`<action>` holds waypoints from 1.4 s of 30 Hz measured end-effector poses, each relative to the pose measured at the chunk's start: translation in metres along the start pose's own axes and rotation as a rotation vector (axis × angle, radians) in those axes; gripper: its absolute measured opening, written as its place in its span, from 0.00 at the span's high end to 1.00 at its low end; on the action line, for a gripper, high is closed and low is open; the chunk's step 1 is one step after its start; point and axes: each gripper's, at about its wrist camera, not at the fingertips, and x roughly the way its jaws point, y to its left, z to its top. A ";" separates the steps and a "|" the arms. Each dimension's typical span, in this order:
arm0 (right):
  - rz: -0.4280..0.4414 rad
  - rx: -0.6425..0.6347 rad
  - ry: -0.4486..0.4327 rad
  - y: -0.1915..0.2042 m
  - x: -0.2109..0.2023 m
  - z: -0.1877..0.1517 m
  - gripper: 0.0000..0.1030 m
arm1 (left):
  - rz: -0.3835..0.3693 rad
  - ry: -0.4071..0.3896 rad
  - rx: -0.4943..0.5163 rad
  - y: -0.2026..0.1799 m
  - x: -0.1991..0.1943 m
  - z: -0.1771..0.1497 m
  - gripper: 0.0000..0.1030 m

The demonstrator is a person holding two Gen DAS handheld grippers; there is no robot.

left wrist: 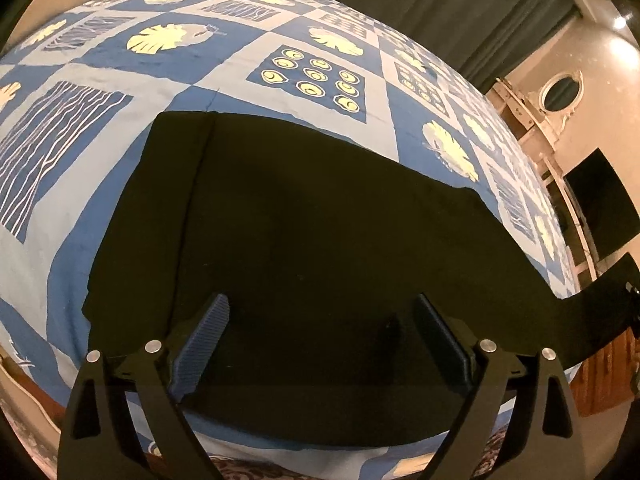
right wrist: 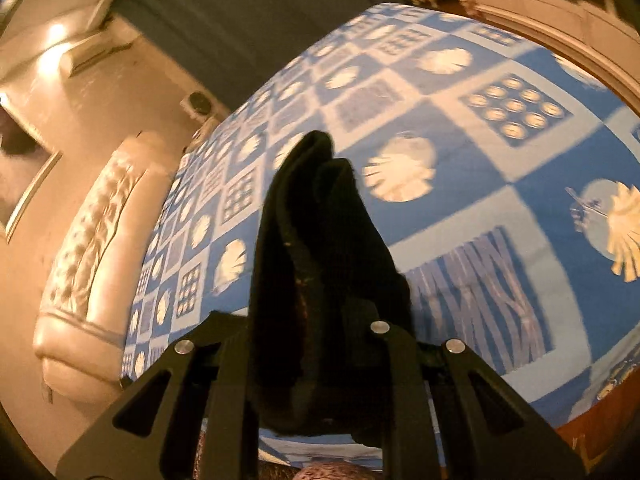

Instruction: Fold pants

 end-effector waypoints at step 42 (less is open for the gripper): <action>-0.225 -0.411 0.265 0.163 0.217 -0.199 0.52 | 0.020 0.006 0.020 -0.004 0.001 0.000 0.11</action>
